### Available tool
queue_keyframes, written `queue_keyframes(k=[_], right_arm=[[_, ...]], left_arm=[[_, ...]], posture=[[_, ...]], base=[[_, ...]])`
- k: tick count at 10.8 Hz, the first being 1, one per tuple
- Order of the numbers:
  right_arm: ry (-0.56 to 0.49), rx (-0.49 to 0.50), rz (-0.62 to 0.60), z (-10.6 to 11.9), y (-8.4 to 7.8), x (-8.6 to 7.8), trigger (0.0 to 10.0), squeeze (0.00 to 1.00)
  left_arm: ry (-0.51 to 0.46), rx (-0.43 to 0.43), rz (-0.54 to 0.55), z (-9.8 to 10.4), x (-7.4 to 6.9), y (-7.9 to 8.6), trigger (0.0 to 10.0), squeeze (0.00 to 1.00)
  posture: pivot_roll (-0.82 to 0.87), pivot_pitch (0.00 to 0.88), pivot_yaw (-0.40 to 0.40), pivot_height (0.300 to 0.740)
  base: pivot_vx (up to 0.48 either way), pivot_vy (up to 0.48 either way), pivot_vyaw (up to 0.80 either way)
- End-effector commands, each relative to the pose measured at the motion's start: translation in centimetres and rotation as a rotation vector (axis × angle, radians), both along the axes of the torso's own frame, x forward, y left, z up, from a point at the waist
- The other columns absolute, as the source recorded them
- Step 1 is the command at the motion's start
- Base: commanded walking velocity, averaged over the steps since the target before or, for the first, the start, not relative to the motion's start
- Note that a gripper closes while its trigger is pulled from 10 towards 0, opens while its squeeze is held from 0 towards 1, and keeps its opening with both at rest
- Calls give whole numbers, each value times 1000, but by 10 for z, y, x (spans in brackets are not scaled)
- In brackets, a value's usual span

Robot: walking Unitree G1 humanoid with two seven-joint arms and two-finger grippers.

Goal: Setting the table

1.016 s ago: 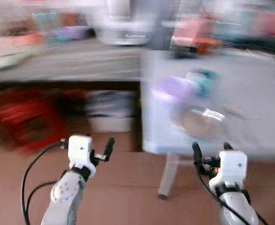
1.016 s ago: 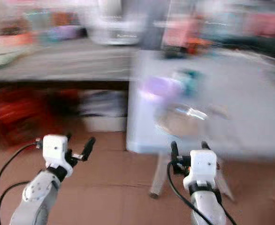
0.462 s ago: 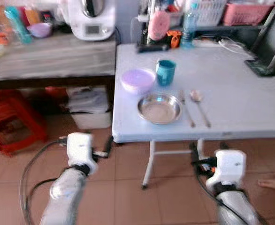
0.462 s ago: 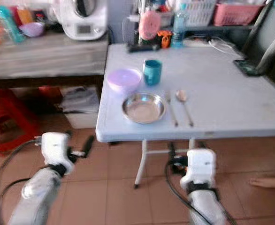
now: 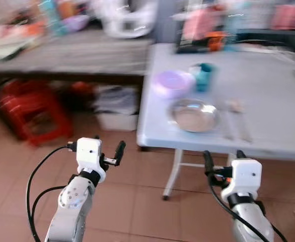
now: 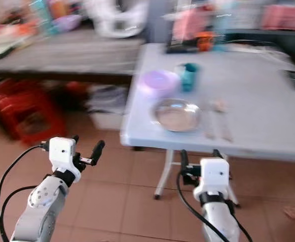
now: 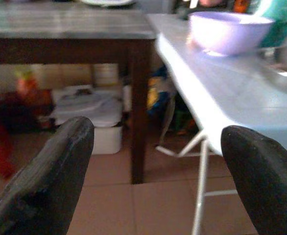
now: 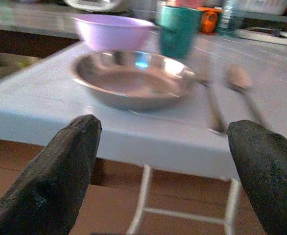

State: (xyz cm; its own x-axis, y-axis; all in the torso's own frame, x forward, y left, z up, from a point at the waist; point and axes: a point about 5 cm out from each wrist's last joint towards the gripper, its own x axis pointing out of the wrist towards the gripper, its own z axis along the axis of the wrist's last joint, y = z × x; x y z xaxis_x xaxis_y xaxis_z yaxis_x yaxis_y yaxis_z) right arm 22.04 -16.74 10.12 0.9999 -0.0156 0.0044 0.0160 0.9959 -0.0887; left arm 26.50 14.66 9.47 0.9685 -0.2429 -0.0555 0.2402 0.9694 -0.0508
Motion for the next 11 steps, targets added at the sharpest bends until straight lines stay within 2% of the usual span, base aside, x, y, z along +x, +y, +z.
queue_keyframes(k=[1,5,11], right_arm=[[-5,-5,-6,2,-3,0,10000,0],[-6,-9,0,3,-3,-1,10000,0],[-7,-13,2,3,-3,-2,10000,0]], left_arm=[[-8,-12,-20,5,1,-5,10000,0],[-11,-55,-50,9,0,-10,10000,0],[-10,-71,-91,10,-2,-14,10000,0]], posture=[[23,49,31,740],[21,55,28,740],[14,57,32,740]], base=[[0,0,0],[0,0,0],[299,0,0]])
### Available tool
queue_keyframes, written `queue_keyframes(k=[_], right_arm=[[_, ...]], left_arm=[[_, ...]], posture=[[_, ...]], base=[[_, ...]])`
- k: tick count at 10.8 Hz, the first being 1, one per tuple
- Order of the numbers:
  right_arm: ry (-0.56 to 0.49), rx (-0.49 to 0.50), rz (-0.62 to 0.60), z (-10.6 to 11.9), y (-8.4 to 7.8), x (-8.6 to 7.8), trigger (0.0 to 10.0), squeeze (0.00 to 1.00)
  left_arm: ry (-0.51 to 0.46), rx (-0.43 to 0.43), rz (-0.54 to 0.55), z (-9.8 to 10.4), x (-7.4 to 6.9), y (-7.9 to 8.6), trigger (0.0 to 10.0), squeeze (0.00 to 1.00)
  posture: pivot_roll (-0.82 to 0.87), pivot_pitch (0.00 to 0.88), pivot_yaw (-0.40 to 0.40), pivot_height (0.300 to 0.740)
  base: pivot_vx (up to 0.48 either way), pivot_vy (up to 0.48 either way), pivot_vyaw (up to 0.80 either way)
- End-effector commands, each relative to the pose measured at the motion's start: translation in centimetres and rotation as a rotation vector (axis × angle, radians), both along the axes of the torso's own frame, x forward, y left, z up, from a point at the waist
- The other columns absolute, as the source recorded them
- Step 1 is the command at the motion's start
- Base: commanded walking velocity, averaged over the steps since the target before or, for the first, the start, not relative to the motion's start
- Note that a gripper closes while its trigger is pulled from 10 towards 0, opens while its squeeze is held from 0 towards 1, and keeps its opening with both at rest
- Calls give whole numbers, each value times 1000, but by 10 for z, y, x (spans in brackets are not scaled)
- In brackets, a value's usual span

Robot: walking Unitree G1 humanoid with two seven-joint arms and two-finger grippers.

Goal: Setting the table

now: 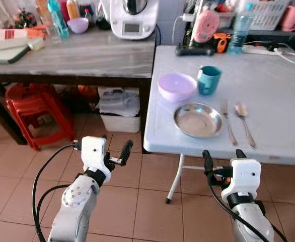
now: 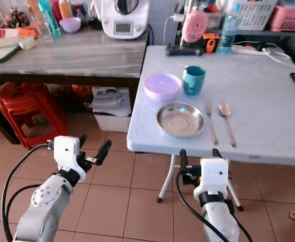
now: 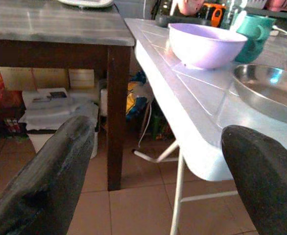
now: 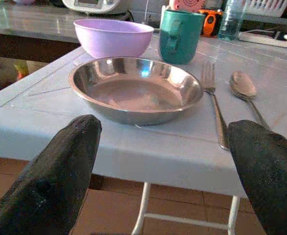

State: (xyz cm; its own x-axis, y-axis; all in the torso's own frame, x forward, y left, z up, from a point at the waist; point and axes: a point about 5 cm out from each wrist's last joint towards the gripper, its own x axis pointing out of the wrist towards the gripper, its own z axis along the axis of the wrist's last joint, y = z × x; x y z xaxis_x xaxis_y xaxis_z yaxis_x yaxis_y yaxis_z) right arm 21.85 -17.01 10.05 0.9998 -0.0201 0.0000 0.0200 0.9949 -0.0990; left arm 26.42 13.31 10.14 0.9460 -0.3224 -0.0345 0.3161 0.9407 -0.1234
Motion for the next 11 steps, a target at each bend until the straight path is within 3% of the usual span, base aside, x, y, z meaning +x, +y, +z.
queue_keyframes(k=[1,7,8,11], right_arm=[[-11,-4,8,3,0,0,10000,0],[-4,-7,16,2,1,-1,10000,0],[-3,-9,18,2,1,-1,10000,0],[5,-16,27,2,-2,-4,10000,0]], left_arm=[[-10,3,-13,3,-1,-1,10000,0],[-1,8,-18,2,-2,0,10000,0],[0,1,-15,2,-2,0,10000,0],[-62,91,-67,3,-10,1,10000,0]], posture=[[14,56,32,740],[14,56,34,740],[14,56,34,740],[10,55,32,740]], base=[[337,0,0],[331,0,0],[0,0,0],[0,0,0]])
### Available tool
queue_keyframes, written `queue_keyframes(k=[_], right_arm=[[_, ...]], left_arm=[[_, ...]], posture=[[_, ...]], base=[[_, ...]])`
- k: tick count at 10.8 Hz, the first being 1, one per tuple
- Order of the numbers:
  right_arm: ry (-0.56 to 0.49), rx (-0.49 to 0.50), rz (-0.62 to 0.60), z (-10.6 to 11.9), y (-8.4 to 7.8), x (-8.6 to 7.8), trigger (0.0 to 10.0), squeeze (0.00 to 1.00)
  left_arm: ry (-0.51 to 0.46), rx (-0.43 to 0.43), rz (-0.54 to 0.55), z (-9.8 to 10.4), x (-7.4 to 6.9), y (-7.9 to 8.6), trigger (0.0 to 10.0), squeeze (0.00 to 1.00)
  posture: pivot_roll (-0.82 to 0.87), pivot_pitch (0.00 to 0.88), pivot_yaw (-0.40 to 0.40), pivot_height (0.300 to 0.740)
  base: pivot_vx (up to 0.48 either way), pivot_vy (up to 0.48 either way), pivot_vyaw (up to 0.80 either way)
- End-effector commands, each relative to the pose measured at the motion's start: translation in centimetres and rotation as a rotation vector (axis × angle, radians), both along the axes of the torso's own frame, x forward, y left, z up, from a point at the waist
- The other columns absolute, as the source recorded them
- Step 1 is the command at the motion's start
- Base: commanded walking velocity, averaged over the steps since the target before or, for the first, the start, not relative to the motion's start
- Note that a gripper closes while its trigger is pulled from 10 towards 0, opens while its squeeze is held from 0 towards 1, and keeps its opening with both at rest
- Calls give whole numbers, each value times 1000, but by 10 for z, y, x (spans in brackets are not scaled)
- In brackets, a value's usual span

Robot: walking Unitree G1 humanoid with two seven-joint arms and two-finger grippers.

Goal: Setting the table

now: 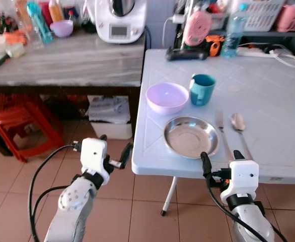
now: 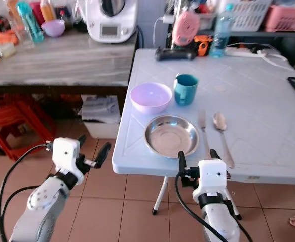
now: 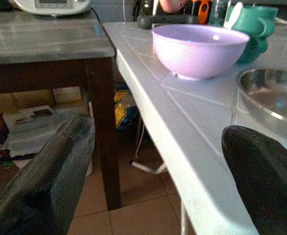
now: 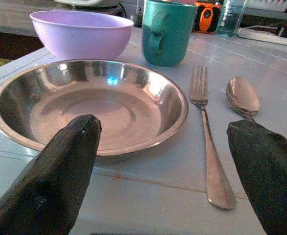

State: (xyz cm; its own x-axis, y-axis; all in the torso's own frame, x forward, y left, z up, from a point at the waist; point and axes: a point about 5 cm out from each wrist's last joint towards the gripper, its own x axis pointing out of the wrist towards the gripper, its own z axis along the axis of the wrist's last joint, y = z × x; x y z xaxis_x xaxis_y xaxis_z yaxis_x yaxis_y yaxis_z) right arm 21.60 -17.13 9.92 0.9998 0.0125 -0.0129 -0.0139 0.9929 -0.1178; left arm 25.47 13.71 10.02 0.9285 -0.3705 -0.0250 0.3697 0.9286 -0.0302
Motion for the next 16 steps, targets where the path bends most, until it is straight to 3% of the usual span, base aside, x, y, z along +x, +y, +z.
queue_keyframes(k=[1,5,7,10,13,16], right_arm=[[-6,2,-8,3,-4,-1,10000,0],[-20,59,13,14,-19,12,10000,0],[-13,128,-3,16,-26,14,10000,0],[0,155,-2,18,-34,18,10000,0],[31,258,19,21,-41,39,10000,0],[75,318,54,18,-37,58,10000,0]], left_arm=[[-25,20,-30,2,-3,-2,10000,0],[-25,79,-136,-3,-13,10,10000,0],[-16,61,-183,-3,-17,9,10000,0],[-1,68,-231,-6,-23,8,10000,0],[-2,69,-246,-5,-23,7,10000,0],[-4,78,-249,-4,-25,8,10000,0]], posture=[[8,56,32,740],[5,63,34,740],[3,77,40,740],[-1,90,48,740],[4,94,53,740],[23,100,53,740]], base=[[0,0,0],[0,0,0],[0,0,0],[0,0,0],[0,0,0],[0,0,0]])
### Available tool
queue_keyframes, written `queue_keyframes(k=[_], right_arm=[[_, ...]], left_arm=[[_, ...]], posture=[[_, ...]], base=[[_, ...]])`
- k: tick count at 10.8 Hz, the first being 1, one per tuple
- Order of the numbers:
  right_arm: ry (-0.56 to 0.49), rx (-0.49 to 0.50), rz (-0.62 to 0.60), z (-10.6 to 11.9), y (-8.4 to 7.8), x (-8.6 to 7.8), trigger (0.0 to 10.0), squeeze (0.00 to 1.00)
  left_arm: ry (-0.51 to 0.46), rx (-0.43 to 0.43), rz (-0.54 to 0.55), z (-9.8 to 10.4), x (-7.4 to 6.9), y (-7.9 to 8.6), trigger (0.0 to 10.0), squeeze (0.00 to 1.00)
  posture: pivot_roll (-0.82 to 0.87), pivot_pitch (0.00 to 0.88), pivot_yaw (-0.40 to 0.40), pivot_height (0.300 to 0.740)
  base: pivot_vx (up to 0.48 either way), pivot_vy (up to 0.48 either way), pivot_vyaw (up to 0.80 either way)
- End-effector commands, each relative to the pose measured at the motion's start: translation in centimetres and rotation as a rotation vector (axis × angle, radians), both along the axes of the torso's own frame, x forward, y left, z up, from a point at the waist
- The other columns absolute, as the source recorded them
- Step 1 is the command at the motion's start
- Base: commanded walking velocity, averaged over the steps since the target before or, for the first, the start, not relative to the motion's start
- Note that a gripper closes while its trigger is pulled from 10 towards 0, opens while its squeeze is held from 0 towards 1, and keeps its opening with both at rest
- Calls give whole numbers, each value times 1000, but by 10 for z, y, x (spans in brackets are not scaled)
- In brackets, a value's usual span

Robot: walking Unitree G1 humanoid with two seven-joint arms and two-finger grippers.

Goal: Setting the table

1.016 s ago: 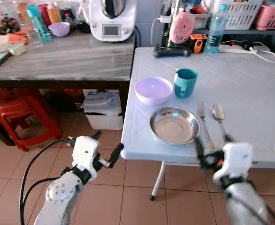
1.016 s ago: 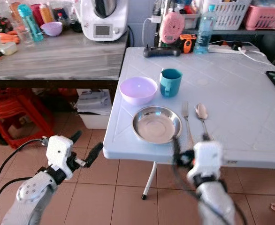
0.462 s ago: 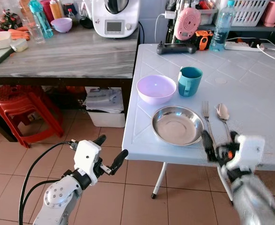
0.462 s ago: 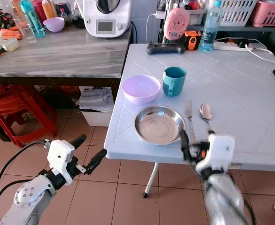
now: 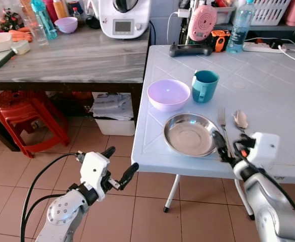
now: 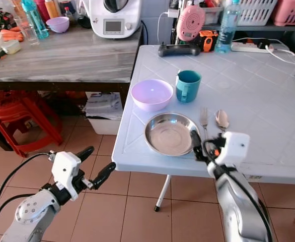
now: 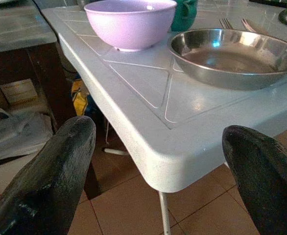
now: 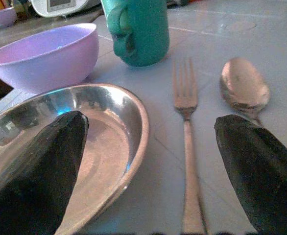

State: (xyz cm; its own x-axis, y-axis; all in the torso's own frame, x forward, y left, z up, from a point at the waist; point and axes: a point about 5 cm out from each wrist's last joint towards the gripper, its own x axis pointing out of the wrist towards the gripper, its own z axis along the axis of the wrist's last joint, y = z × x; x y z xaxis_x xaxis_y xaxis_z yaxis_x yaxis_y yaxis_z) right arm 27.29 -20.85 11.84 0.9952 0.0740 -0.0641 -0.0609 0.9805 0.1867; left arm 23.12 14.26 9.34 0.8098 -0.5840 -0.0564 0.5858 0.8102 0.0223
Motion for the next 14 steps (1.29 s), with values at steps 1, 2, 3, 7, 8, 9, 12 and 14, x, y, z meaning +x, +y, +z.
queue_keyframes(k=[1,2,3,7,8,9,12,14], right_arm=[[25,28,25,-5,4,5,10000,0],[53,76,53,-8,8,10,10000,0],[64,104,73,-10,12,13,10000,0],[119,147,162,-17,26,18,0,0],[137,157,181,-20,28,17,0,0],[141,160,184,-21,28,16,0,0],[168,182,188,-25,26,13,0,0],[195,197,166,-29,25,12,0,0]], left_arm=[[-8,19,-5,3,-1,2,10000,0],[-10,21,-9,3,-1,1,10000,0],[-12,24,-11,4,-1,1,10000,0],[-12,25,-10,4,-2,0,10000,0],[-11,24,-12,4,-3,0,10000,0],[-12,23,-13,4,-3,0,10000,0],[-16,23,-21,5,-1,-1,10000,0],[-20,10,-42,6,-3,-3,10000,0]], posture=[[24,102,57,740],[27,102,59,740],[30,103,59,740],[38,107,59,740],[38,107,59,740],[37,106,56,740],[34,104,58,740],[34,101,55,740]], base=[[0,0,0],[0,0,0],[0,0,0],[0,0,0],[0,0,0],[0,0,0],[0,0,0],[0,0,0]])
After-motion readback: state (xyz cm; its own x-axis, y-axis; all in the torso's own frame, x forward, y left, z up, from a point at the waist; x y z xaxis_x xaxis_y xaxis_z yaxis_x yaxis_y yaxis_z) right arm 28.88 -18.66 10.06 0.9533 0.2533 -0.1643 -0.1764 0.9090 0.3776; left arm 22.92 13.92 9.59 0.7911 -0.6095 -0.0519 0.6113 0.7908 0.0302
